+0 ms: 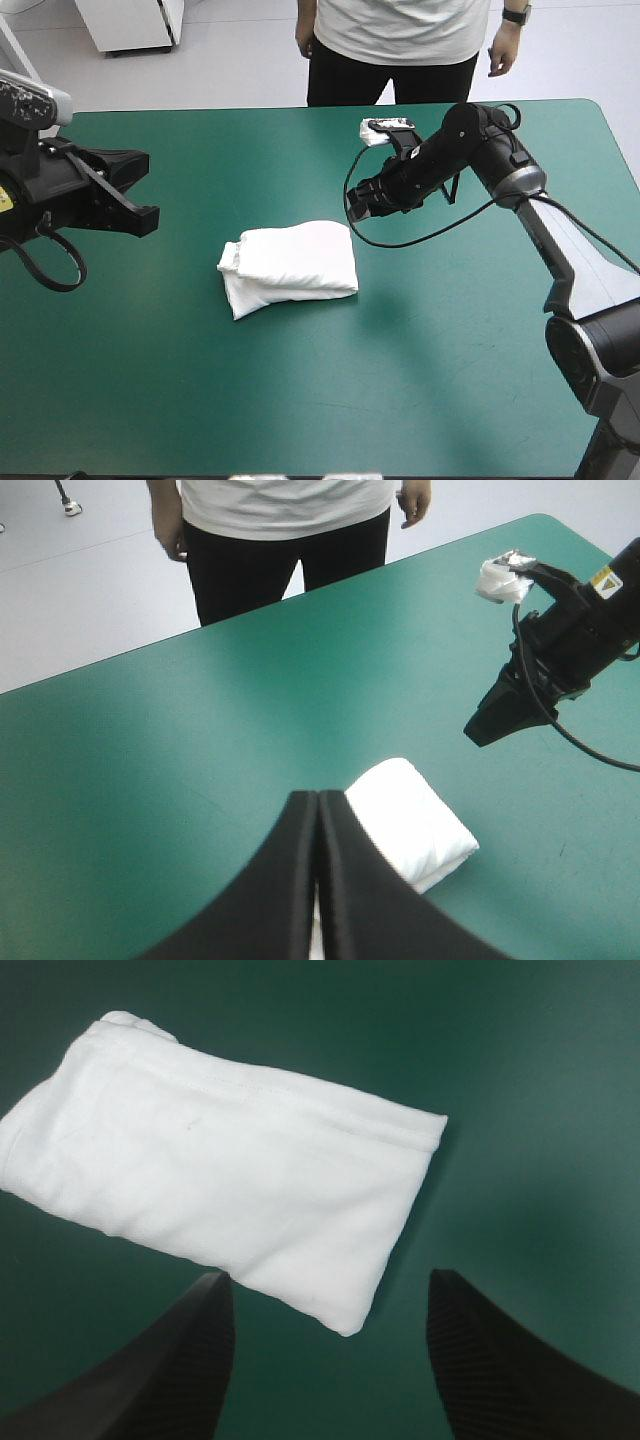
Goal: Fold the cloth
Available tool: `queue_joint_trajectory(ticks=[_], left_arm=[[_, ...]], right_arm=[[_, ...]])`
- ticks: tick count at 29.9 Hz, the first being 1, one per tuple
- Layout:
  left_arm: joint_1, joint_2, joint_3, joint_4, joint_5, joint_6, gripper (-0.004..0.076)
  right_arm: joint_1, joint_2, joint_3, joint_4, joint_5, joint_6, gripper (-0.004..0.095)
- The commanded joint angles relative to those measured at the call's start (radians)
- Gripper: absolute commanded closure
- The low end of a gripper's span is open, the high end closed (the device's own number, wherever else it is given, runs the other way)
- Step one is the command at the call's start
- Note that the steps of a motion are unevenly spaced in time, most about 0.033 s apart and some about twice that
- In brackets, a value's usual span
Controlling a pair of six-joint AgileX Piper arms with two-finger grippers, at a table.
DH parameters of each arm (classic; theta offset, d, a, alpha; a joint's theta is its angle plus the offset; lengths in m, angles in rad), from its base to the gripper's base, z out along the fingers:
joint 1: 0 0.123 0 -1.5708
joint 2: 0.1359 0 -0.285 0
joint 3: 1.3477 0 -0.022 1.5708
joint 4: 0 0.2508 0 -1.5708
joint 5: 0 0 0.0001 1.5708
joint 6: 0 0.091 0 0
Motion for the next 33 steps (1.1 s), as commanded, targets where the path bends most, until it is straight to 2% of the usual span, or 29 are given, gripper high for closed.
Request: queue_joint_trajectory(ticks=[1, 4, 9, 15, 21, 25, 29, 32, 33], left_arm=[[0.000, -0.014, -0.023, -0.018, 0.038, -0.003, 0.0732], [0.000, -0.014, -0.023, -0.018, 0.038, 0.002, 0.0733], [0.000, -0.014, -0.023, -0.018, 0.038, 0.002, 0.0732], [0.000, -0.014, -0.023, -0.018, 0.038, 0.002, 0.0733], [0.000, -0.014, -0.023, -0.016, 0.038, -0.002, 0.0733], [0.000, -0.014, -0.023, -0.013, 0.038, -0.005, 0.0733], [0.000, -0.014, -0.023, -0.013, 0.038, -0.011, 0.0733], [0.000, -0.014, -0.023, -0.018, 0.038, -0.027, 0.0733], [0.000, -0.016, -0.023, -0.017, 0.038, -0.027, 0.0733]], right_arm=[[-0.007, -0.043, 0.022, 0.020, -0.034, 0.002, 0.0354], [-0.007, -0.004, 0.043, 0.032, -0.039, -0.001, 0.0334], [-0.007, 0.078, 0.043, 0.150, -0.046, -0.046, 0.0329], [-0.003, 0.169, 0.043, 0.182, -0.050, -0.049, 0.0329], [-0.003, 0.234, 0.043, 0.269, -0.030, -0.082, 0.0348], [0.016, 0.255, 0.043, 0.281, -0.020, -0.095, 0.0468], [0.055, 0.271, 0.043, 0.269, -0.029, -0.105, 0.0706], [0.067, 0.276, 0.043, 0.250, -0.047, -0.105, 0.0929], [0.067, 0.276, 0.043, 0.237, -0.050, -0.096, 0.0919]])
